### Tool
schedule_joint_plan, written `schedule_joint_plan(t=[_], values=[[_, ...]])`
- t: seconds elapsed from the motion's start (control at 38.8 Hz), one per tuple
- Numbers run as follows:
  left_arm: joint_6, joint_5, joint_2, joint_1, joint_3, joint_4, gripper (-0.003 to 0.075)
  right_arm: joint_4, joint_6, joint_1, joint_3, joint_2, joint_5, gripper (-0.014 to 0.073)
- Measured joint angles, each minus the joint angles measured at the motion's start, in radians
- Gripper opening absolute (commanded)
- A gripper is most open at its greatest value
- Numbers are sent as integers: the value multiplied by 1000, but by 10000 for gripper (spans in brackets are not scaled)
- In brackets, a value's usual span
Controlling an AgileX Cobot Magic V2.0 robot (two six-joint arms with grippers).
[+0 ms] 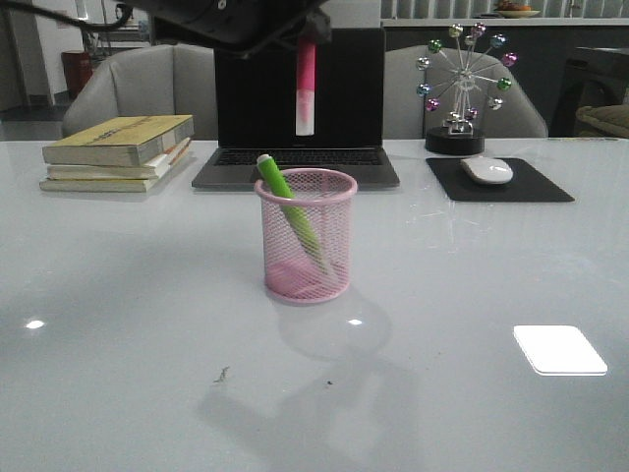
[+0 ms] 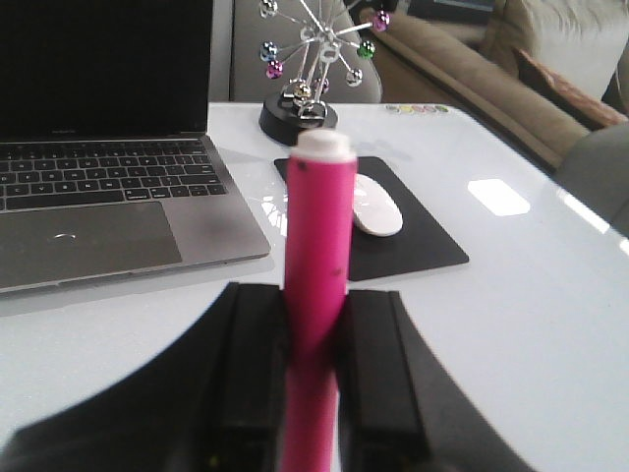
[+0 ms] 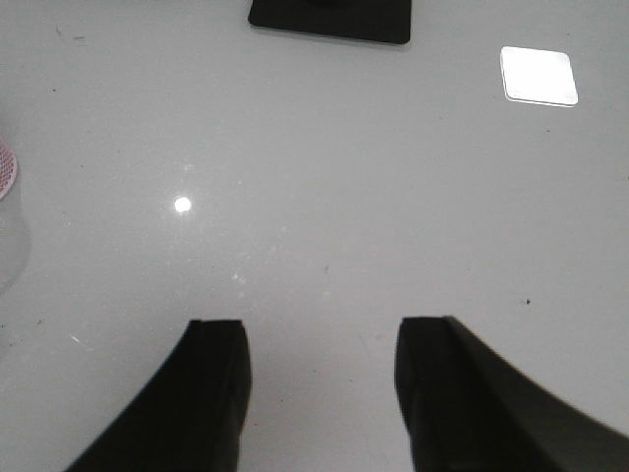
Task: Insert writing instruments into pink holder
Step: 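Lift the pink marker upright and carry it above the holder, then lower the pink marker into the holder and open the left gripper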
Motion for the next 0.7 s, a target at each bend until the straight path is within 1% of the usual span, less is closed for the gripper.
schedule_joint_plan(t=[0.13, 0.23, 0.31, 0.39, 0.46, 0.52, 0.57, 0.7], values=[[0, -123, 20, -26, 71, -17, 101, 0, 0, 0, 0, 0, 0, 450], [0, -150, 51, -31, 89, -19, 111, 0, 0, 0, 0, 0, 0, 450], [0, -167, 70, -32, 92, -17, 166, 0, 0, 0, 0, 0, 0, 450], [0, -177, 81, -32, 93, -2, 260, 0, 0, 0, 0, 0, 0, 450], [0, -177, 85, -32, 93, 4, 378, 0, 0, 0, 0, 0, 0, 450], [0, -177, 85, -33, 93, 8, 442, 0, 0, 0, 0, 0, 0, 450], [0, -177, 85, -35, 93, 9, 465, 0, 0, 0, 0, 0, 0, 450], [0, -175, 78, -37, 93, 11, 465, 0, 0, 0, 0, 0, 0, 450]])
